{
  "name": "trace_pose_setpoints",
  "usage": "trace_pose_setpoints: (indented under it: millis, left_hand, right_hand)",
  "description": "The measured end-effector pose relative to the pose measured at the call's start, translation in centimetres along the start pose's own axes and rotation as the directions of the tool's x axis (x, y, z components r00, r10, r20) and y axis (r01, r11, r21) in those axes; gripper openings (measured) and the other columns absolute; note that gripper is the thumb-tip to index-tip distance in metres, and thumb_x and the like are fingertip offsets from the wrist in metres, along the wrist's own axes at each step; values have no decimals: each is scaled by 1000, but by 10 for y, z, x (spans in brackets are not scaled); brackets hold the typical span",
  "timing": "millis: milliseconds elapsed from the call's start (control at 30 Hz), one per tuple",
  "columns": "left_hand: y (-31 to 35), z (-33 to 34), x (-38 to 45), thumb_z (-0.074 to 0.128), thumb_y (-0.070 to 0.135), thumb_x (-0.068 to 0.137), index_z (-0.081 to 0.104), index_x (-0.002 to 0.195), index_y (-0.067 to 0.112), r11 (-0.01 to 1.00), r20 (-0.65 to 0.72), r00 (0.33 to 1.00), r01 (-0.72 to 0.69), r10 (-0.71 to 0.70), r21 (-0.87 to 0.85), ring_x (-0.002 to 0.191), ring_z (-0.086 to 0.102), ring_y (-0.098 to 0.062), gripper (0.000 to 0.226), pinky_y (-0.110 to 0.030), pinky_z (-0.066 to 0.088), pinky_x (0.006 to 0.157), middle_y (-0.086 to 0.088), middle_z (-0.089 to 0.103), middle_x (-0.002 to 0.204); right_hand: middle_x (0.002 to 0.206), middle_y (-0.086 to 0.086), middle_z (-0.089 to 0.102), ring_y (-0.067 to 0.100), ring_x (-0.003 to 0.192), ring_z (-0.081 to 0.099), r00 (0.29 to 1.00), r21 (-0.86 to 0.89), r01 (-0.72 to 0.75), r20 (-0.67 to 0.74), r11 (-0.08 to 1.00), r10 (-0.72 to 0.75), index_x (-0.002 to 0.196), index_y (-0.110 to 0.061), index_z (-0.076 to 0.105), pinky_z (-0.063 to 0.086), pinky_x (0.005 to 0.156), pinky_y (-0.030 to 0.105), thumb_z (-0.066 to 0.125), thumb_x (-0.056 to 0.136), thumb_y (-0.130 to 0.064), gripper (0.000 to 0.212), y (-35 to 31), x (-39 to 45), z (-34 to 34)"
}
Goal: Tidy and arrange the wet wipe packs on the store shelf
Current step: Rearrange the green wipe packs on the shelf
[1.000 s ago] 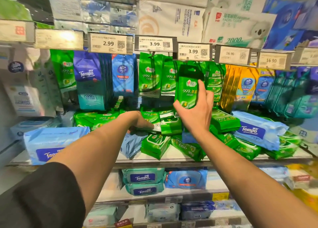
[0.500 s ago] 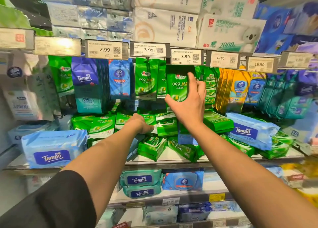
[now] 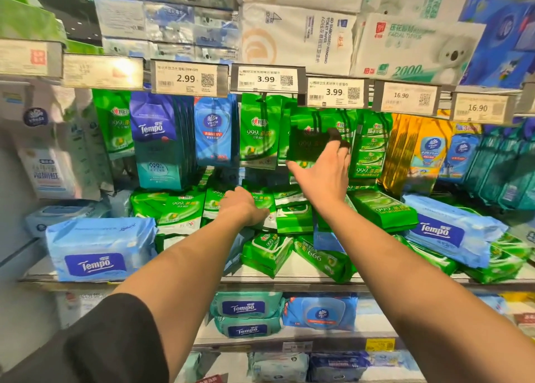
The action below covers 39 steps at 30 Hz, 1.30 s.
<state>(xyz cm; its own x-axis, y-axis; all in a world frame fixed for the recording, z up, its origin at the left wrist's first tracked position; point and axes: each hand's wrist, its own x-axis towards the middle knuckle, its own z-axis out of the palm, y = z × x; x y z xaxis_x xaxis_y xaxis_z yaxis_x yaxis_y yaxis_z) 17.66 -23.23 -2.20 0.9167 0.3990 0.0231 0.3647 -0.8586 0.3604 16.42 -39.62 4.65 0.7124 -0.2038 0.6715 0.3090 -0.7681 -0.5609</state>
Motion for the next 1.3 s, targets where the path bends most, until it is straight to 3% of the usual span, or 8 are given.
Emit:
trace_pose_setpoints:
  millis: [233,300,400,633,900,1000,1067,1300]
  left_hand:
    - [15,11,11,65,81,63,34,134,6,999,-18,999,29,-29,40,122,42,-34,108,-43,42,98,-16,43,131]
    - [16,12,14,61,84,62,33,136,5,997,-12,1000,23,-23,71,121,43,-34,112,-42,41,97,-15,44,130]
    - [15,12,19,59,88,61,33,138,3,996,-3,1000,8,-8,91,119,44,-34,118,-42,41,97,-15,46,130]
    - [14,8,23,60,89,58,30,144,2,996,35,999,9,-13,92,124,44,-35,126,-42,40,101,-17,46,136]
    - [11,6,12,80,66,60,30,136,8,994,9,997,75,-74,-78,124,39,-33,109,-41,41,101,-15,39,133]
    - [8,5,6,80,63,58,34,126,9,995,-14,996,83,-84,-55,119,40,-31,98,-39,42,94,-13,39,127]
    - [4,1,3,80,65,55,37,125,9,996,-18,996,84,-84,-39,117,42,-32,99,-39,43,93,-13,42,125]
    - [-13,-19,-8,87,64,43,42,120,11,998,-6,998,62,-62,-13,112,48,-32,104,-42,47,81,-11,48,111]
  right_hand:
    - [92,11,58,36,96,60,976,-40,-145,161,989,150,98,-3,60,50,82,40,70,85,-34,35,-2,20,35]
    - [119,21,61,37,109,58,960,-128,-153,217,980,178,115,-1,58,48,90,40,61,92,-38,44,0,27,44]
    - [153,19,23,36,131,38,981,-93,-9,192,996,27,154,-25,19,47,94,42,62,93,-38,76,-2,35,52]
    - [151,13,19,31,136,28,988,104,-13,157,994,-3,154,-38,20,39,103,43,66,91,-32,77,1,47,75]
    - [147,21,24,38,124,38,968,-188,36,252,982,13,152,-34,22,53,89,46,69,89,-28,79,28,43,70]
    - [121,25,54,42,110,52,946,-225,-29,307,974,99,128,-4,52,50,90,48,67,88,-39,56,40,17,67]
    - [108,23,58,40,107,51,960,-236,3,274,972,63,109,2,61,48,86,45,66,85,-47,54,45,1,66]
    - [127,20,56,37,120,49,806,-411,218,587,885,74,128,-15,57,43,95,43,48,76,-83,85,27,-6,70]
